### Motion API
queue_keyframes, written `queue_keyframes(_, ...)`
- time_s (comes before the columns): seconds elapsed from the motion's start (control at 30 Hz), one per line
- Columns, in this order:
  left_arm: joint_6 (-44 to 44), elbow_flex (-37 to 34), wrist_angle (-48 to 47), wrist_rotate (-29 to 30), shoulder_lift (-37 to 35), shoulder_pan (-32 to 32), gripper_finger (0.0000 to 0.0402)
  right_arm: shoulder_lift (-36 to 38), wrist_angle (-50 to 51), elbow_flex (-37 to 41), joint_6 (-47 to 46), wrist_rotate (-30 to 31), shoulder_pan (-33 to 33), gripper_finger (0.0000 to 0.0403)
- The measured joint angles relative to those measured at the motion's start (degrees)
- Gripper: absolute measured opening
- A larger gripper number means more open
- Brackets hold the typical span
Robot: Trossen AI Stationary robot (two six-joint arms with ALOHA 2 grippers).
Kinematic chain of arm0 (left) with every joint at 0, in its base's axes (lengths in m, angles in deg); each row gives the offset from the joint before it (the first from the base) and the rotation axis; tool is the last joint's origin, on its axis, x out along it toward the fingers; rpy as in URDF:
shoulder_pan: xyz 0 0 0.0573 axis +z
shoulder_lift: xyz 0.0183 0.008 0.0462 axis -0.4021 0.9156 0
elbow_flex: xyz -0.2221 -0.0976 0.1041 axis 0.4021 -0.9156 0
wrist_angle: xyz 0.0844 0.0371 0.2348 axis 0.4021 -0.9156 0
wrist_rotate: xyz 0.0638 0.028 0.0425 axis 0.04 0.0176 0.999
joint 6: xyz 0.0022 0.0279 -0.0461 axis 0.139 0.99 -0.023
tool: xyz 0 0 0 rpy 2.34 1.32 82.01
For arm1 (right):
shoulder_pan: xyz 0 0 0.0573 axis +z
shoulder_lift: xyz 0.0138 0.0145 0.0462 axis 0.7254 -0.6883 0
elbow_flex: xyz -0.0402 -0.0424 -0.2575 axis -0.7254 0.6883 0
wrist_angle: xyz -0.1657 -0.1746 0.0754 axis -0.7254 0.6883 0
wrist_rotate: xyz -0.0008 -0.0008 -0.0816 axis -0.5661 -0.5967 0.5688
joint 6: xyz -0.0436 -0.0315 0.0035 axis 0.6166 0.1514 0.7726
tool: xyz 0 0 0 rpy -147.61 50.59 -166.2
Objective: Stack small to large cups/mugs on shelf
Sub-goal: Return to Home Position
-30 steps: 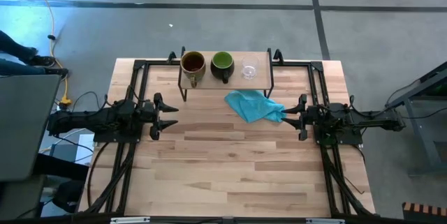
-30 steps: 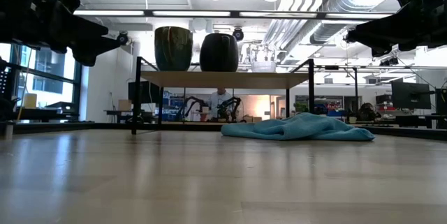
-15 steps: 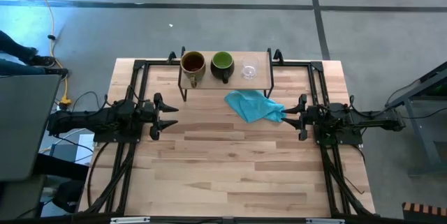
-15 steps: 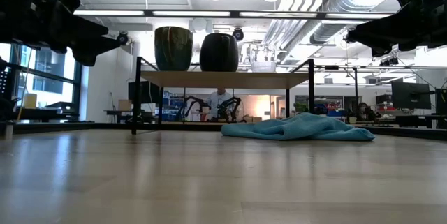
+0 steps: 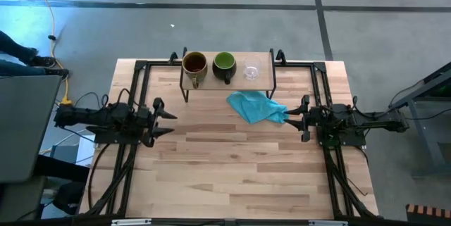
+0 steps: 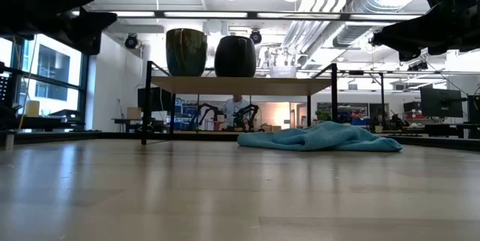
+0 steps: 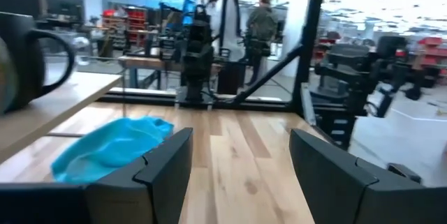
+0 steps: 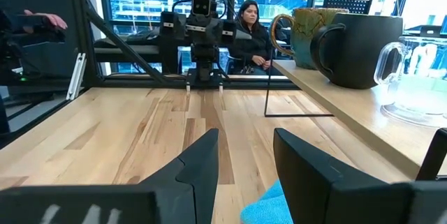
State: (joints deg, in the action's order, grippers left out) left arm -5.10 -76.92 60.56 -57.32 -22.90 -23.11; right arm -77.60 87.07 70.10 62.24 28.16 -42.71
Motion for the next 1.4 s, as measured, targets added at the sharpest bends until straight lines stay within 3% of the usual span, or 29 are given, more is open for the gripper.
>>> queue_keyframes(0.63, 0.10, 0.00, -0.32, -0.26, 0.02, -1.31, 0.0225, 0.01, 0.00, 0.00, 0.00, 0.07, 0.00, 0.0128)
queue_keyframes(0.9, 0.10, 0.00, -0.38, -0.11, 0.02, 2.03, 0.0225, 0.01, 0.00, 0.00, 0.00, 0.11, 0.00, 0.0128)
queue_keyframes(1.4, 0.10, 0.00, -0.36, -0.07, 0.02, 2.01, 0.0225, 0.01, 0.00, 0.00, 0.00, 0.11, 0.00, 0.0128)
